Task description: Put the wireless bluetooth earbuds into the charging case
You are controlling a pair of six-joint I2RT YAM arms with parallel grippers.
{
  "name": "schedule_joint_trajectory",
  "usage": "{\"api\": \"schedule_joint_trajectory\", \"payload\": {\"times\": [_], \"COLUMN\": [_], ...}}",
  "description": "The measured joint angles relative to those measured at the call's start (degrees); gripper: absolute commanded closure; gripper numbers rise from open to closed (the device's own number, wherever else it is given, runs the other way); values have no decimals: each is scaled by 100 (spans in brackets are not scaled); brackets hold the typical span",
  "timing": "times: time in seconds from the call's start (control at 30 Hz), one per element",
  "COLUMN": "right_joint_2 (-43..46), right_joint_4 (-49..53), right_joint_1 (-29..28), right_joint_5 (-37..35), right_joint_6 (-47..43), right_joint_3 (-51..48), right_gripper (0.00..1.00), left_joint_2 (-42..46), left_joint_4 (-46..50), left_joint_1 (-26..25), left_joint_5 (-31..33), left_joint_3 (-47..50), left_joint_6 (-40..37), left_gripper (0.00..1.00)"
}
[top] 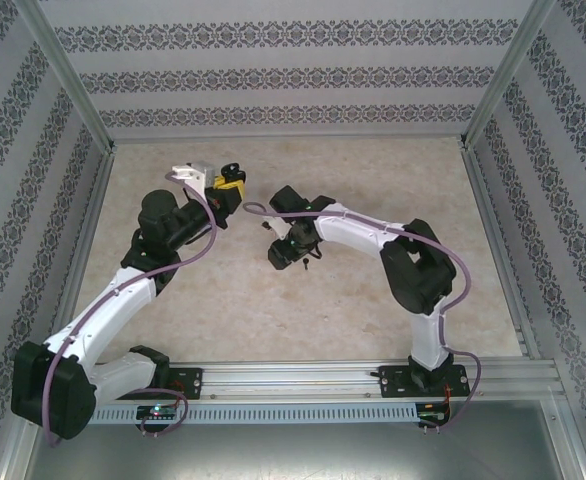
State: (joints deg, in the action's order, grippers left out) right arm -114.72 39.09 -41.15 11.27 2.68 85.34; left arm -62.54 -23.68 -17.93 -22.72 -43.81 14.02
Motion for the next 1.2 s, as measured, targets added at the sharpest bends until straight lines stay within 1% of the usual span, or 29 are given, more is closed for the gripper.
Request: {"api": "schedule_joint_trajectory", "payload": {"times": [0.17,0.4,0.53,0.83,0.93,1.2], "right_joint_2": [-391,-822,-968,-1008,-977,-699], "right_joint_4": [177,332,376,413,420,417], "right_joint_1": [0,0,-2,-81,-144,-186], "right_joint_5": [-39,-55,-48,149,232,188], "right_joint_6": [-173,-302,-308,-302,-286,-70], "right_joint_3": [452,859,890,887,846,673], "right_gripper": [47,48,50,57,56,48], "left_joint_2": [68,79,90,90,90,72], "left_joint_4": [-256,-264,-264,-264,-264,-264], "left_joint_1": [0,0,0,0,0,0], "left_joint_5": [52,55,74,160,203,205], "left_joint_3": [0,0,0,0,0,0], "left_joint_6": [127,133,129,129,129,129], "left_gripper": [100,100,100,100,100,100]}}
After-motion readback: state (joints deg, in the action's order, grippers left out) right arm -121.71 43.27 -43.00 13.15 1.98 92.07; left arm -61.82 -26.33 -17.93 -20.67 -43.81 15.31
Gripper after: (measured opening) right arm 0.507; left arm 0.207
